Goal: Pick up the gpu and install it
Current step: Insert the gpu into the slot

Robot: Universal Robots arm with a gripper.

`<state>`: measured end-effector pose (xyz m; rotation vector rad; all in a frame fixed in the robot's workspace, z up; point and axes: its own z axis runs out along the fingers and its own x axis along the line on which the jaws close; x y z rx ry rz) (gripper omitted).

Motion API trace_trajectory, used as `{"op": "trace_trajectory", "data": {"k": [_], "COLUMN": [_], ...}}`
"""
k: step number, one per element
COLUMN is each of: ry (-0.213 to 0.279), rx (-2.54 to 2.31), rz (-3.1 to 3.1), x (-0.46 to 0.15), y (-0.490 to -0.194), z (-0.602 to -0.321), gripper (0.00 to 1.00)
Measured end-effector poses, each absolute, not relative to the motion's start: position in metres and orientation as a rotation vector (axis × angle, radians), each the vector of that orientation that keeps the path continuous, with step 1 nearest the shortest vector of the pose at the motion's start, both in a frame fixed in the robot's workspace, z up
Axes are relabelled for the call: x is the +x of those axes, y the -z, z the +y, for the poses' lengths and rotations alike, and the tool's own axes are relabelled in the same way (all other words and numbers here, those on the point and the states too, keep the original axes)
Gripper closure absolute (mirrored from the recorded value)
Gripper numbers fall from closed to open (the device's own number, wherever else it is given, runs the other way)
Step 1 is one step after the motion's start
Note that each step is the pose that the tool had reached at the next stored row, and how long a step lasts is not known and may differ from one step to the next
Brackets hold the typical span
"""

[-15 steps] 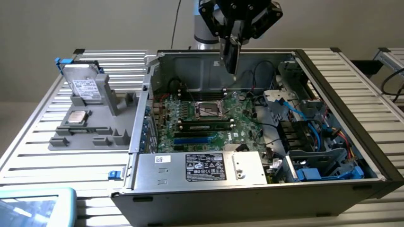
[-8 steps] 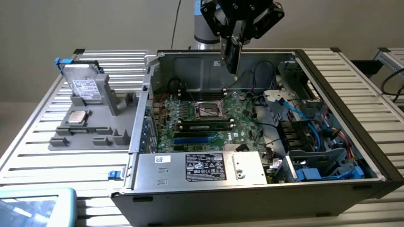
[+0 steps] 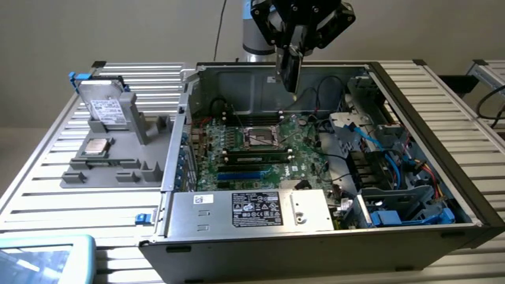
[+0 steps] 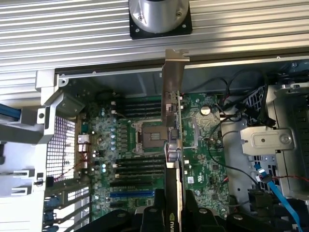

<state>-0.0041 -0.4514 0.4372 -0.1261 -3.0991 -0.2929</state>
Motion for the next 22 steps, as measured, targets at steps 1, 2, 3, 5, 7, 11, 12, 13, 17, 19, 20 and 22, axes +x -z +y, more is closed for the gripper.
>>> {"op": "trace_trajectory", "data": {"k": [1, 2, 3, 5, 7, 11, 12, 13, 17, 19, 20, 22], "ry": [0.293, 0.293, 0.293, 0.293, 0.293, 0.298, 0.306, 0.313, 0.339, 0.35, 0.355, 0.362], "rx": [-0.126, -0.126, -0.126, -0.126, -0.126, -0.11, -0.086, -0.059, 0.052, 0.11, 0.138, 0.194], "rz": [-3.099, -3.099, -3.099, -3.099, -3.099, -3.098, -3.097, -3.095, -3.085, -3.078, -3.074, -3.066], "x": [-0.0041, -0.0041, -0.0041, -0.0041, -0.0041, -0.0042, -0.0043, -0.0043, -0.0043, -0.0043, -0.0043, -0.0043], "y": [-0.4372, -0.4372, -0.4372, -0.4372, -0.4372, -0.437, -0.4369, -0.4368, -0.4363, -0.4361, -0.4359, -0.4356], "z": [-0.4515, -0.4514, -0.4515, -0.4515, -0.4514, -0.4514, -0.4514, -0.4514, -0.4513, -0.4514, -0.4513, -0.4513], "gripper": [0.73, 0.73, 0.73, 0.73, 0.73, 0.73, 0.73, 0.73, 0.73, 0.73, 0.73, 0.73]}}
